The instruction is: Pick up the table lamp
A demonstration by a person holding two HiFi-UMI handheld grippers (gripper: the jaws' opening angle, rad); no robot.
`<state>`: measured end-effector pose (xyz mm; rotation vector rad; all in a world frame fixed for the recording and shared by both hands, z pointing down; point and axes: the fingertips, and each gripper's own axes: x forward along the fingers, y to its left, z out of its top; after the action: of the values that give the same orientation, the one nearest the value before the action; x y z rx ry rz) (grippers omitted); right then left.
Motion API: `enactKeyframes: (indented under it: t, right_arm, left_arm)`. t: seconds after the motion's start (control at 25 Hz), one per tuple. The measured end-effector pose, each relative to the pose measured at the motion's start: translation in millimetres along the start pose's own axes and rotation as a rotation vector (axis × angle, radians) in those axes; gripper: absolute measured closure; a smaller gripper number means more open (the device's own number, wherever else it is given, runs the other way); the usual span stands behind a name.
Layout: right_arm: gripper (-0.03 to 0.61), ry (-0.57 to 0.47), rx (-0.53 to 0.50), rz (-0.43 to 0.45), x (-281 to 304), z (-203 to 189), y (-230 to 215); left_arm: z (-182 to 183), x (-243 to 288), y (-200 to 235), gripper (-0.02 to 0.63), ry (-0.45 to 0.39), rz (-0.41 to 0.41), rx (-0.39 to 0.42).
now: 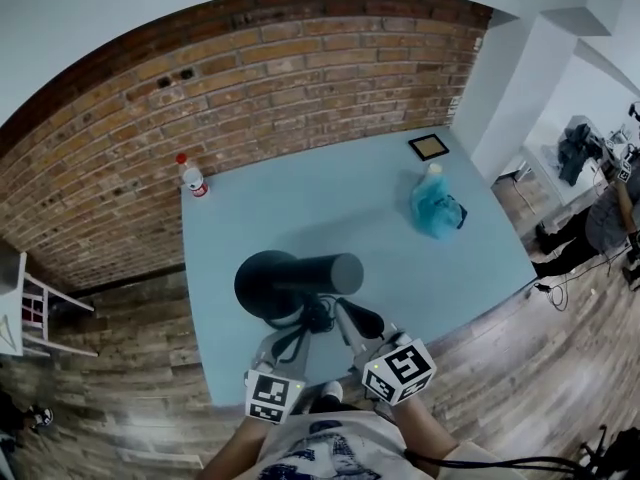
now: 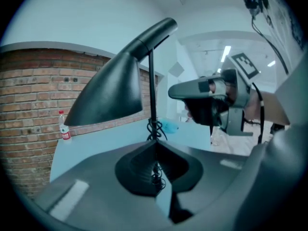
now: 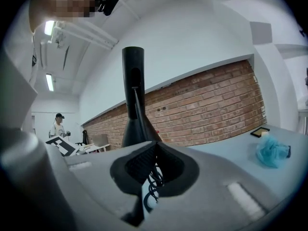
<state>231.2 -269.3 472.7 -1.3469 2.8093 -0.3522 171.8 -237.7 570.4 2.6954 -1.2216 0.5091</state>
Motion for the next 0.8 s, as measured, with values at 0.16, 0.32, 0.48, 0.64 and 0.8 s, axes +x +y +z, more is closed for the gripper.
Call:
enactKeyframes:
  t: [0.16, 0.32, 0.48, 0.64, 0.8]
  right_arm:
    - [0.578, -0.003, -0.02, 0.028, 2, 9, -4]
    - [0.516, -0.016, -0.01, 0.055, 7, 17, -11]
    - [0.511, -0.005, -0.021, 0.108, 14, 16, -10]
    - [0.464, 0.008, -0.017, 0.16, 21, 14, -6]
    - [0.39, 0.018, 0.004, 0.225, 26, 13, 2]
  left_arm:
    - [-9, 7, 0, 0.621, 0.018, 0.003, -0.025]
    - [-16, 15, -2, 0.602, 0.025, -0.002, -0.041]
    - [-25, 22, -4, 0.568, 0.042, -0.006, -0.062]
    - [-36, 33, -7, 0.534, 0.076, -0.024, -0.083]
    - [-44, 43, -8, 0.531, 0.1, -0.03, -0.095]
